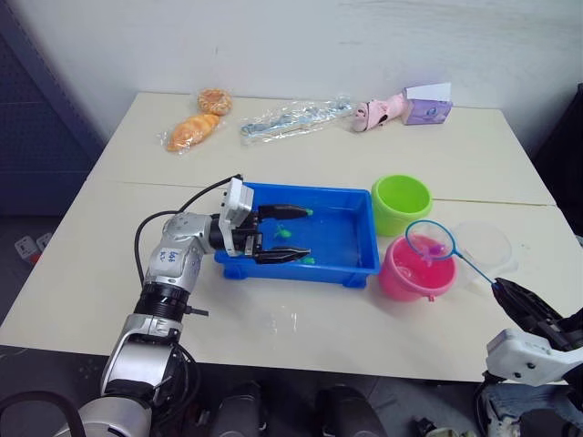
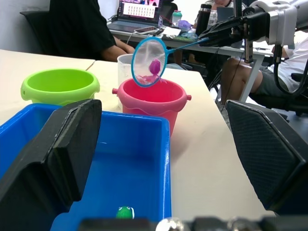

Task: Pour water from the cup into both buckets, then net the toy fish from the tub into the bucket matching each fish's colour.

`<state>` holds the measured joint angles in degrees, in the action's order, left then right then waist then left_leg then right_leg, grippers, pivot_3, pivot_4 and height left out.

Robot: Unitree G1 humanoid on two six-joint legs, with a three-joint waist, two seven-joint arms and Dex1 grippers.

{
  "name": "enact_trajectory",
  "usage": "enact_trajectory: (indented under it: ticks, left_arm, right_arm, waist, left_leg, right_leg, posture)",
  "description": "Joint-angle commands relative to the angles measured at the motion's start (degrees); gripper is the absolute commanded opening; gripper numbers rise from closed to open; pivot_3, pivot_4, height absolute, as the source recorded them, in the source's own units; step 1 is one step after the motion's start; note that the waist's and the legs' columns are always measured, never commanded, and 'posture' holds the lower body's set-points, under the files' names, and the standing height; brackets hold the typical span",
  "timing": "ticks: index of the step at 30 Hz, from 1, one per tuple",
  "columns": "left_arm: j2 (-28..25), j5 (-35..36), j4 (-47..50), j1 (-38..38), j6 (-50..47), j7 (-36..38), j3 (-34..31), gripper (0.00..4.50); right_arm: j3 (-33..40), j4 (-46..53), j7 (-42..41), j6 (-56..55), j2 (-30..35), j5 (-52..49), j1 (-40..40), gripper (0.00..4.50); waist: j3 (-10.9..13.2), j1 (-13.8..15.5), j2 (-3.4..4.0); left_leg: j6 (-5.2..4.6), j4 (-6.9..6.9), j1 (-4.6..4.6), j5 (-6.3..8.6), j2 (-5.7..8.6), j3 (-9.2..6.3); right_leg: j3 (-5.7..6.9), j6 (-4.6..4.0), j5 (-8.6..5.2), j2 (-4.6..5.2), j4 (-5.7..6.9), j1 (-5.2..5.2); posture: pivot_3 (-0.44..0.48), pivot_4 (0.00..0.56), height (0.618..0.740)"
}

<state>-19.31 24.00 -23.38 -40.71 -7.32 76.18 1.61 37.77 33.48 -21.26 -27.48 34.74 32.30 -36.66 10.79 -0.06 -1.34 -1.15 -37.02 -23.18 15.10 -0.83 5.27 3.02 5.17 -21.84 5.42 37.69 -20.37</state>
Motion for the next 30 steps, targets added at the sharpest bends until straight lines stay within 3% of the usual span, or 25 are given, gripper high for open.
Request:
enact_trajectory:
  ticks: [1,14,24,27,30]
  left_arm:
    - [-0.75,0.13,0.83,-1.29,1.09,0.15,-0.69,4.43]
    - [0.18,0.63,4.83,1.02,1.40,1.63,1.37,4.43]
    - [0.78,0.39,9.15,3.57,1.27,2.91,4.14,4.43]
    - [0.28,1.14,8.57,3.38,0.78,1.68,2.65,4.43]
    - [-1.80,0.75,6.55,3.23,1.92,1.03,0.56,4.43]
  right_arm:
    - [2.29,-2.50,4.67,-3.56,-0.17,4.66,-0.84,0.00]
    - [3.15,-5.22,14.16,-7.11,-0.35,11.80,1.34,0.00]
    - [2.03,-7.40,15.35,-6.66,0.39,12.86,1.37,0.00]
    - [0.24,-5.16,11.19,-5.57,1.56,3.34,3.05,0.00]
    - [-4.76,0.57,1.97,2.63,2.79,-15.75,4.82,0.00]
  waist:
    - [0.00,-0.01,0.00]
    - [0.00,-0.07,0.00]
    - [-0.01,-0.14,0.02]
    - [-0.01,-0.18,0.02]
    - [-0.01,-0.34,0.02]
  left_leg:
    - [0.00,0.00,0.00,0.00,0.00,0.00]
    - [0.02,0.00,0.01,-0.02,-0.01,0.01]
    - [0.01,-0.04,0.05,-0.03,-0.01,0.02]
    - [0.01,-0.04,0.05,-0.04,-0.01,0.02]
    - [0.01,-0.04,0.07,-0.04,-0.05,0.01]
  right_leg:
    - [0.00,0.00,0.00,0.00,0.00,0.00]
    - [-0.01,-0.01,0.00,-0.01,0.01,0.01]
    - [-0.04,-0.01,0.00,-0.01,0.03,0.04]
    - [-0.05,-0.01,0.00,-0.02,0.03,0.04]
    - [-0.04,-0.01,0.00,-0.04,0.05,0.05]
  posture:
    - [0.000,0.150,0.740]
    - [0.000,0.150,0.740]
    - [0.000,0.150,0.740]
    - [0.000,0.150,0.740]
    - [0.000,0.150,0.740]
